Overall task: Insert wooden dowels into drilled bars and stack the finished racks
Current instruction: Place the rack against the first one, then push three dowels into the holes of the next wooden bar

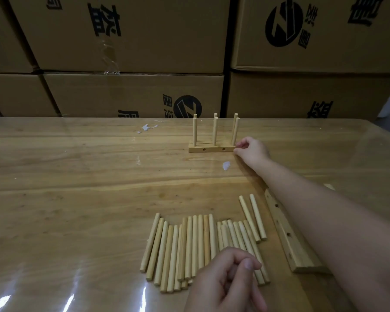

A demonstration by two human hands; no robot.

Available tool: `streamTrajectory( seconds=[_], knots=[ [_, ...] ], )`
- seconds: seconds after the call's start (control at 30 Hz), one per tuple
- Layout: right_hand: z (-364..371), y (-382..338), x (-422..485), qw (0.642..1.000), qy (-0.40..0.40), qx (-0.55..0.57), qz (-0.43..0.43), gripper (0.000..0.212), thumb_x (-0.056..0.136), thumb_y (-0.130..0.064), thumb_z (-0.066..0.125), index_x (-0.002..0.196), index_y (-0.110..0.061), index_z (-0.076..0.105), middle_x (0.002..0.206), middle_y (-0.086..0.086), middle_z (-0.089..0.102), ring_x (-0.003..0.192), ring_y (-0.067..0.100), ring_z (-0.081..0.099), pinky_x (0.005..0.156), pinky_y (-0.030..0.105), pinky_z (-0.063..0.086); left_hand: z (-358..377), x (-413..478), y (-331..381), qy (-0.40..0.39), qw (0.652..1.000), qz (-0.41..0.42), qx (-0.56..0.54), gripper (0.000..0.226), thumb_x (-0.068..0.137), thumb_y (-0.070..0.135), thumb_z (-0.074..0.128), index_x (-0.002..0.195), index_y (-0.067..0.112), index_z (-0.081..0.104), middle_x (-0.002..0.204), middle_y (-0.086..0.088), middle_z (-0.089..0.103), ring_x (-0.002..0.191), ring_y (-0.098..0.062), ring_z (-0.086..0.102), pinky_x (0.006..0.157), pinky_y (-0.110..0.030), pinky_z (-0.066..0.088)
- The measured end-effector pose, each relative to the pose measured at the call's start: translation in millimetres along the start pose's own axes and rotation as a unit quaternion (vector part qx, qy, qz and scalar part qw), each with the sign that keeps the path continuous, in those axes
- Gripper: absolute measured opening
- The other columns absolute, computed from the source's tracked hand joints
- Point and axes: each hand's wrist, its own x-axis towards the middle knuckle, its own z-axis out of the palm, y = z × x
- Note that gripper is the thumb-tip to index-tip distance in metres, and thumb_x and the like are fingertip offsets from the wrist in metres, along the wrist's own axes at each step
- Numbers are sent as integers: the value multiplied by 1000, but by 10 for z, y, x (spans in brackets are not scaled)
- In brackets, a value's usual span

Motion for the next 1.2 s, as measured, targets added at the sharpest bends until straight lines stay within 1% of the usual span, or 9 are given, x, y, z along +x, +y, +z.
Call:
streamTrajectory(
  seconds=[0.07,0.13,0.23,0.47,0.8,0.9,1.0,1.07,1.2],
  knots=[
    [-116,-16,-113,999,-47,14,14,17,88,-23,61,104,-19,62,97,-2,62,77,16,58,74,31,48,3,-4,26,-1,1000,-9,-6,13,84,37,53,82,32,65,58,-5,67,47,-11,55,51,-22,44],
    [-245,-27,-307,997,-72,18,3,10,90,-25,57,99,-22,60,91,-2,64,73,17,62,71,34,52,11,-8,26,-8,1000,-19,-8,20,94,25,50,80,30,64,59,-7,67,48,-18,57,51,-25,45],
    [-431,-30,-757,995,-65,-27,-73,6,91,-25,55,89,-25,60,95,-6,59,80,11,59,68,27,49,2,-24,66,-16,999,-31,2,24,99,15,47,82,21,63,60,-7,65,46,-20,55,50,-25,44],
    [-733,74,-2113,986,-68,17,-153,13,89,-26,59,80,-35,59,81,-16,60,76,-6,55,63,9,40,27,-54,124,-20,999,-14,33,16,98,9,45,90,5,58,57,-5,63,40,-17,53,42,-23,42],
    [-711,236,-2617,962,-17,14,-273,9,84,-11,66,84,-20,66,78,-17,56,69,3,55,60,16,43,76,-74,162,-19,997,-15,71,17,98,9,47,86,8,59,55,-1,61,39,-14,52,42,-22,43],
    [-727,258,-2590,955,5,40,-293,9,85,-12,64,86,-21,65,80,-19,56,73,0,56,62,10,42,67,-64,126,-24,997,-17,75,17,98,10,47,86,10,59,56,-1,62,39,-14,53,42,-20,42],
    [-843,326,-2534,957,85,42,-275,8,86,-12,61,88,-18,65,82,-17,53,73,1,53,62,6,38,53,-50,89,-24,996,-17,82,18,98,11,47,86,12,60,56,-1,62,41,-14,53,44,-22,42],
    [-958,400,-2455,964,151,32,-215,8,86,-9,60,90,-14,65,84,-13,49,72,4,51,63,10,38,41,-48,77,-25,996,-16,82,18,98,11,46,87,11,60,57,-2,63,41,-15,54,45,-22,43],
    [-1180,593,-2313,969,216,-79,-94,15,85,-14,59,100,-13,64,101,1,45,96,19,43,79,39,44,39,-56,76,-26,995,-12,91,18,98,11,46,87,12,60,58,-2,64,43,-14,55,45,-22,44]
  ],
)
